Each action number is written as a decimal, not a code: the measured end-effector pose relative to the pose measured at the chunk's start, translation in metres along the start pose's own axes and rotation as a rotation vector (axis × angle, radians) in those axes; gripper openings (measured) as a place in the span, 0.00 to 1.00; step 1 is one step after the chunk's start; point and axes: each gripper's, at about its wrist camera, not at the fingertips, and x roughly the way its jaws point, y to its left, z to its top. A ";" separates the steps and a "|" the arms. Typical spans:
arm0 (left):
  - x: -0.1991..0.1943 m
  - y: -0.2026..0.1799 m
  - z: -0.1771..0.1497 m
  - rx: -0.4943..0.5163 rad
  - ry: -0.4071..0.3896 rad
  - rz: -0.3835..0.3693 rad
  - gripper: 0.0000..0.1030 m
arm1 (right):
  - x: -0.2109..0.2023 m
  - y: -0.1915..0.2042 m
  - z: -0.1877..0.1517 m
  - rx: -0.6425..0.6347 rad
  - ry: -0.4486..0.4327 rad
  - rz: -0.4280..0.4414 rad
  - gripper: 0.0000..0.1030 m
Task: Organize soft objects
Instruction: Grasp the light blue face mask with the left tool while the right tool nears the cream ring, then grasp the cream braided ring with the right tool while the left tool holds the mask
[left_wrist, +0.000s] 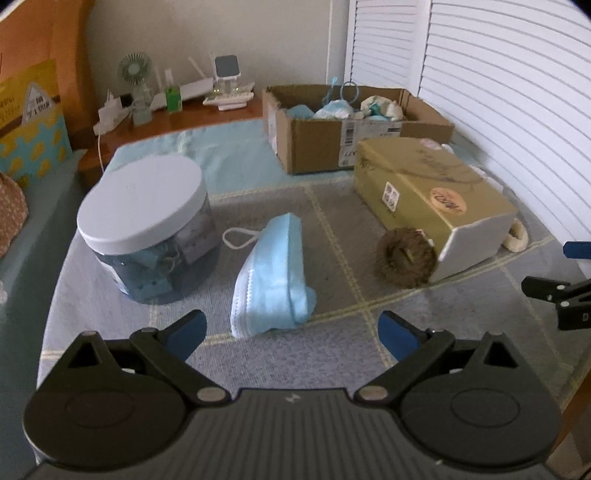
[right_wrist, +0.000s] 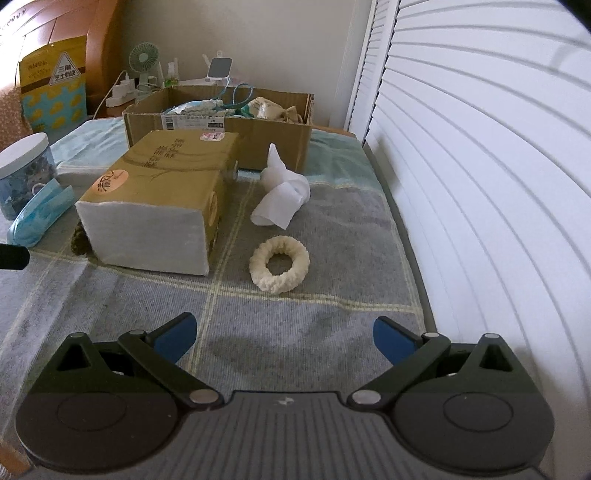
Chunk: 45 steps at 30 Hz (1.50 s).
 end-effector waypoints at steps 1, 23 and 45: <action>0.002 0.002 0.000 -0.007 0.002 -0.004 0.96 | 0.002 0.000 0.001 -0.001 0.002 0.001 1.00; 0.027 0.005 0.010 -0.041 0.010 -0.040 0.96 | 0.014 0.001 0.005 0.004 0.012 0.014 1.00; 0.023 0.009 0.014 -0.068 -0.032 -0.090 0.48 | 0.012 0.003 0.008 -0.028 -0.019 -0.010 0.84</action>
